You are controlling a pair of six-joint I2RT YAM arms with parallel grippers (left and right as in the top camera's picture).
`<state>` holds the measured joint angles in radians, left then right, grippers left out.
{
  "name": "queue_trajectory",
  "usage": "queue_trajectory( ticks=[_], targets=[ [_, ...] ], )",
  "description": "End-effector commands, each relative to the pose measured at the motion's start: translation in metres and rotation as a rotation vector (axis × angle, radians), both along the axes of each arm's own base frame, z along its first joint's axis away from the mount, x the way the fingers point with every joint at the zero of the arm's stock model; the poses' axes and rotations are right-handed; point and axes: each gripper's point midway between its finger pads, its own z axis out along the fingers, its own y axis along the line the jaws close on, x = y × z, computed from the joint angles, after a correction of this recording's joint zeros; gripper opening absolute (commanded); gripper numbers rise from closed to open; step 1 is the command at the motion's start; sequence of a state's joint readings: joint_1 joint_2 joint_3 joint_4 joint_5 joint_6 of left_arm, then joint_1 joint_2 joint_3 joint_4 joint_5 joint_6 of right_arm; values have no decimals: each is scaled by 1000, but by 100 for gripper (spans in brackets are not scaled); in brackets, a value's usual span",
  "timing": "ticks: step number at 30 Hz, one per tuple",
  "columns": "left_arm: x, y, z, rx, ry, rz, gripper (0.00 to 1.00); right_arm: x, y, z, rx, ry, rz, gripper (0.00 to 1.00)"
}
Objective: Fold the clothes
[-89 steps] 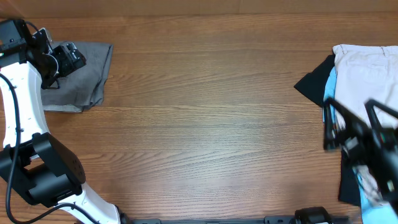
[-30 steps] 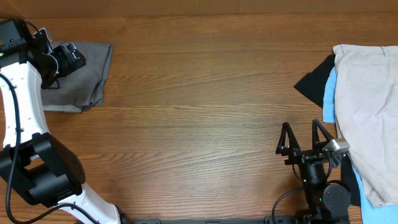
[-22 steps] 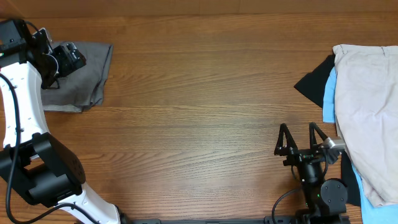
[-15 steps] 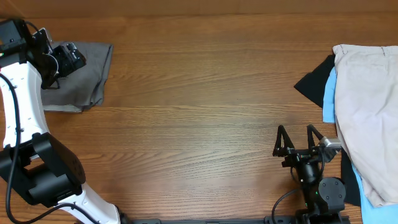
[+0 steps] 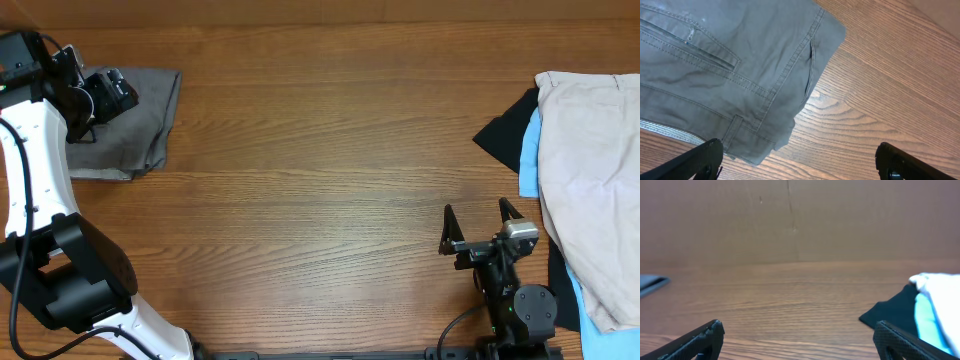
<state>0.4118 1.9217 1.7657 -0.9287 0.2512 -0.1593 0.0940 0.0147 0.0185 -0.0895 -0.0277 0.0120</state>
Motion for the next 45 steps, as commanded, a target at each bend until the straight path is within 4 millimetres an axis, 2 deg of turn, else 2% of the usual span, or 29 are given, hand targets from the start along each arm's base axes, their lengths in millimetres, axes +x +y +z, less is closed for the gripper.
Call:
queue_trajectory(
  ticks=[1,45],
  targets=[
    [2,-1,4,-8,-11,4,100,0,1,-1,-99,-22,8,100],
    [2,-1,3,-9,-8,4,100,0,1,-1,-111,-25,8,100]
  ],
)
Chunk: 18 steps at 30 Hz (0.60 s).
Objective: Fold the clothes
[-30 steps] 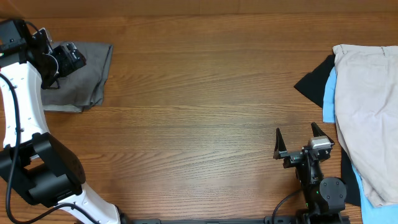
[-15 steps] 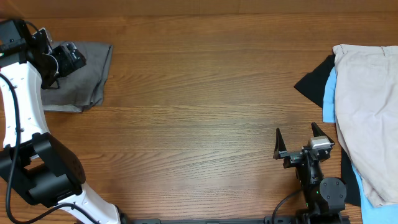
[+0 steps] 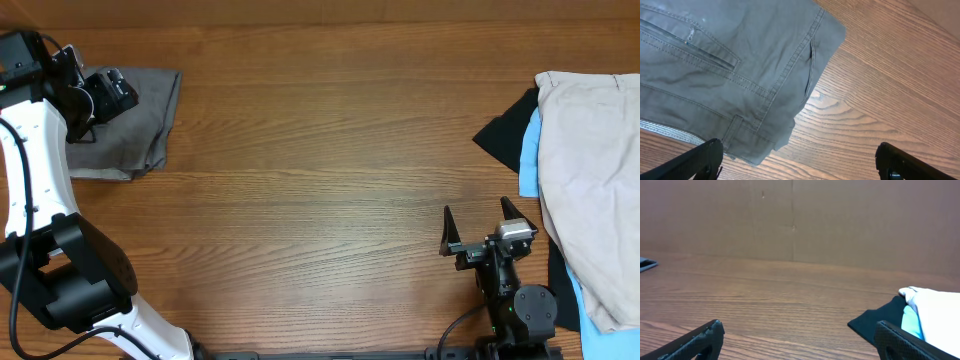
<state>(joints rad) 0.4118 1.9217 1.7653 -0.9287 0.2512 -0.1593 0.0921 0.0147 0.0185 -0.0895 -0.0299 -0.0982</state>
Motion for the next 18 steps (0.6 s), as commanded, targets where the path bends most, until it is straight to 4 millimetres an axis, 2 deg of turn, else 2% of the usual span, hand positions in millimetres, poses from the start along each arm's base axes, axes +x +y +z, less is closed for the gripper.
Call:
queue_trajectory(
  ticks=[1,3,5,10,12,15,18],
  targets=[
    [1,-1,6,-7,-13,4,100,0,1,-1,-2,-10,5,100],
    [-2,0,23,17,-46,10,100,0,1,-1,-2,-10,5,100],
    [-7,-3,50,45,-100,10,100,0,1,-1,-2,-10,5,100],
    [-36,-33,151,131,-318,-27,100,0,1,-1,-2,-10,5,100],
    [-57,-55,197,168,-427,-59,100,0,1,-1,-2,-10,5,100],
    [-92,-95,251,202,-575,-128,100,0,1,-1,-2,-10,5,100],
    [-134,-141,296,210,-721,-228,100,0,1,-1,-2,-10,5,100]
  ],
)
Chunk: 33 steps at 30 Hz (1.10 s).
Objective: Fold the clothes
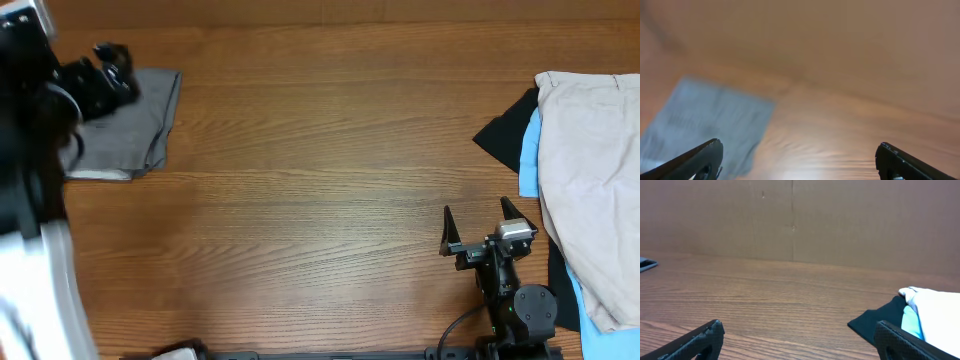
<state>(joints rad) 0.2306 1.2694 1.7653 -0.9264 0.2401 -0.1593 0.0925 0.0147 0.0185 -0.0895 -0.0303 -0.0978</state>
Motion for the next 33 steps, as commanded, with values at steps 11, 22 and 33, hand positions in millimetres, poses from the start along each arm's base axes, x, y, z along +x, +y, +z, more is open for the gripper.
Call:
queue_trajectory(
  ticks=[11,22,33],
  targets=[
    [-157,-71,45,57,-224,-188,100,0,0,-1,-3,-10,4,100],
    [-150,-68,-101,37,-68,-175,100,0,0,-1,-3,-10,4,100],
    [-107,-61,-185,71,-283,-145,100,0,0,-1,-3,-10,4,100]
  ],
)
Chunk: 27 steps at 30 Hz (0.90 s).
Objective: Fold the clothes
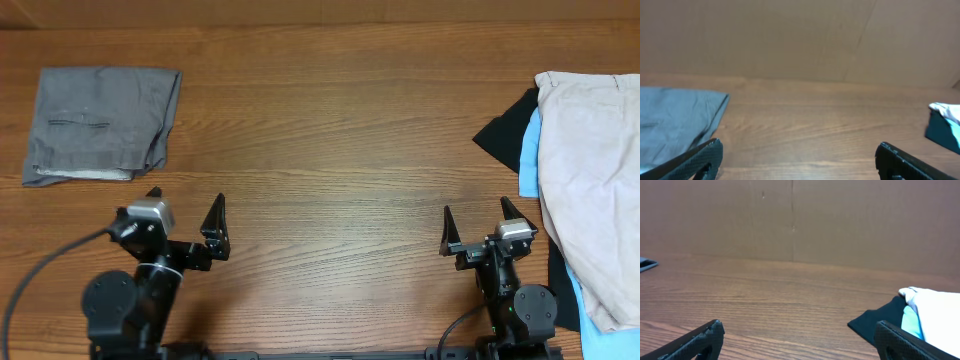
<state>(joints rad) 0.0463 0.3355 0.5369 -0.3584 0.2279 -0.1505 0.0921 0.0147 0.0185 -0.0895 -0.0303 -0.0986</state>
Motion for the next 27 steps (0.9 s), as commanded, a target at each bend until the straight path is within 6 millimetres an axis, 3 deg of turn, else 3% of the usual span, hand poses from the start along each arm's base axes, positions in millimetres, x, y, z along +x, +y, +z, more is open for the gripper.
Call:
queue_trajectory(
  ticks=[1,5,12,27],
  targets=[
    [2,7,-26,17,-23,34,100,0,1,-1,-2,-10,5,100],
    [4,9,-46,21,-88,50,100,0,1,-1,-2,-10,5,100],
    [5,11,-57,25,-200,61,100,0,1,-1,-2,-10,5,100],
    [7,23,-88,30,-176,140,100,0,1,-1,-2,-10,5,100]
  ],
)
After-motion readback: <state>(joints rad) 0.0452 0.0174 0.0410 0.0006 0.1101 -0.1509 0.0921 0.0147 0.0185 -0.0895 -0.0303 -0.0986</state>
